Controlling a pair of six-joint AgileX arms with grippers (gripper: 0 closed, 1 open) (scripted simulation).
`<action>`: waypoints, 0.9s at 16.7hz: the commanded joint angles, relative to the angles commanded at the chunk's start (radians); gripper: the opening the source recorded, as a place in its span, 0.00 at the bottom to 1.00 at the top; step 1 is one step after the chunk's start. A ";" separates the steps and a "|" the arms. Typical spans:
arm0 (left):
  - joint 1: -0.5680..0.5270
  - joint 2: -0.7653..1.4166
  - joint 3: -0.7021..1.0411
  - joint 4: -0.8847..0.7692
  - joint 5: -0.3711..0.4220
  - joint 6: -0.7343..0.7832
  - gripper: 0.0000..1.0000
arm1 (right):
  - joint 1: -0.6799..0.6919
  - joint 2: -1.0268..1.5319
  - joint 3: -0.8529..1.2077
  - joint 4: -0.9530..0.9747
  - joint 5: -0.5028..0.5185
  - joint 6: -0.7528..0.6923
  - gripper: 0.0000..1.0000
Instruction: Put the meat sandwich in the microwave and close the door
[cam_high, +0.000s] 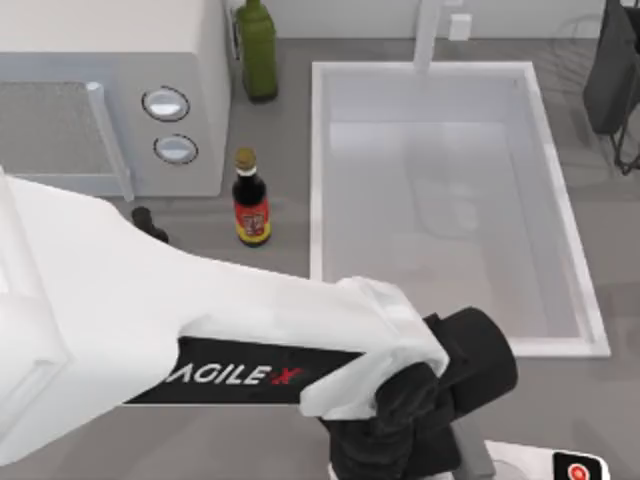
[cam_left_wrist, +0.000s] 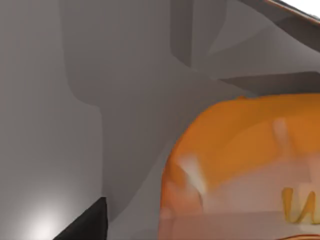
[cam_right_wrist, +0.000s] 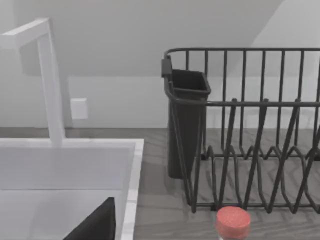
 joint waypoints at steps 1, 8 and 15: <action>0.000 0.000 0.000 0.000 0.000 0.000 0.00 | 0.000 0.000 0.000 0.000 0.000 0.000 1.00; 0.083 -0.070 0.041 -0.119 -0.008 0.056 0.00 | 0.000 0.000 0.000 0.000 0.000 0.000 1.00; 0.182 -0.135 0.158 -0.266 0.016 0.106 0.00 | 0.000 0.000 0.000 0.000 0.000 0.000 1.00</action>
